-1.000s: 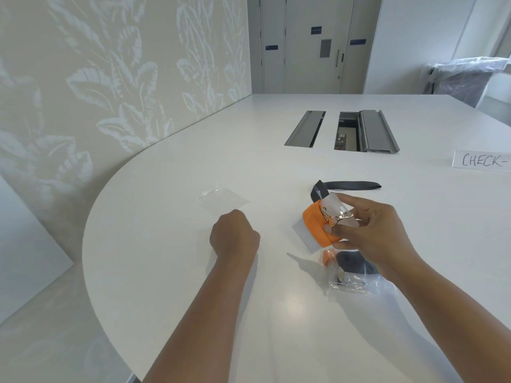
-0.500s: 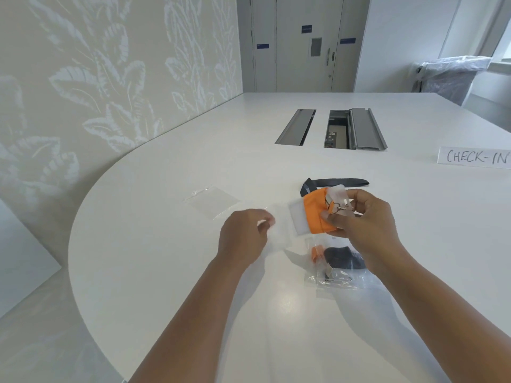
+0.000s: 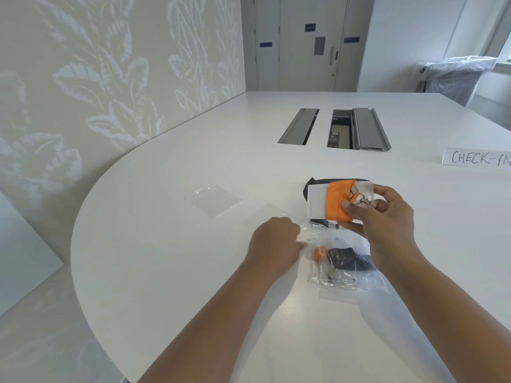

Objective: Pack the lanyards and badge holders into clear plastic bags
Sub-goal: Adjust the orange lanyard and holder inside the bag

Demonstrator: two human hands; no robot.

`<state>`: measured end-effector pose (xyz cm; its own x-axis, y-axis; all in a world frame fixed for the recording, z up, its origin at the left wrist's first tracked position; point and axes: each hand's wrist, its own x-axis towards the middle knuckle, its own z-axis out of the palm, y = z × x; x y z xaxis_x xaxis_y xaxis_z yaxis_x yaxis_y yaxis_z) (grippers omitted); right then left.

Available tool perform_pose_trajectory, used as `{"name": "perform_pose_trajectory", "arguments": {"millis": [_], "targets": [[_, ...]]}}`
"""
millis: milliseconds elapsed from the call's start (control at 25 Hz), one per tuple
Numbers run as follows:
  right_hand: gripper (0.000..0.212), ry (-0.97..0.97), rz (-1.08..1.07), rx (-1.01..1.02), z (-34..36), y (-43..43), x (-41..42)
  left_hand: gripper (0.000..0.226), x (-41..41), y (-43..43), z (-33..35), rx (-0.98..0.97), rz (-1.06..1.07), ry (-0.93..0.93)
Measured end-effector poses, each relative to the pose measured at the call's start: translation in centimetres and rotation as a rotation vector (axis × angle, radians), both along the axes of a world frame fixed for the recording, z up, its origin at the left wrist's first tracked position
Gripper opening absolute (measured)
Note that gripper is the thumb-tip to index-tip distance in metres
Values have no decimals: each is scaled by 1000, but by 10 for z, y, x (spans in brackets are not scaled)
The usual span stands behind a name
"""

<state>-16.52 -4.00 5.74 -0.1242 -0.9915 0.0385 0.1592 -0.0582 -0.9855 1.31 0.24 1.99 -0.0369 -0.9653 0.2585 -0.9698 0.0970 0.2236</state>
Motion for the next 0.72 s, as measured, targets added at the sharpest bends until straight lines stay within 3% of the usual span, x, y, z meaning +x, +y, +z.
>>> {"name": "perform_pose_trajectory", "arguments": {"millis": [80, 280, 600, 720], "targets": [[48, -9, -12, 7, 1, 0, -1, 14, -6, -2, 0, 9, 16, -103], [51, -51, 12, 29, 5, 5, 3, 27, -7, 5, 12, 83, 29, -250], [48, -160, 63, 83, 6, 12, 8, 26, -9, 7, 15, 120, 9, -173], [52, -162, 75, 104, 4, 13, 10, 27, -11, 4, 3, 36, 40, -99]]}}
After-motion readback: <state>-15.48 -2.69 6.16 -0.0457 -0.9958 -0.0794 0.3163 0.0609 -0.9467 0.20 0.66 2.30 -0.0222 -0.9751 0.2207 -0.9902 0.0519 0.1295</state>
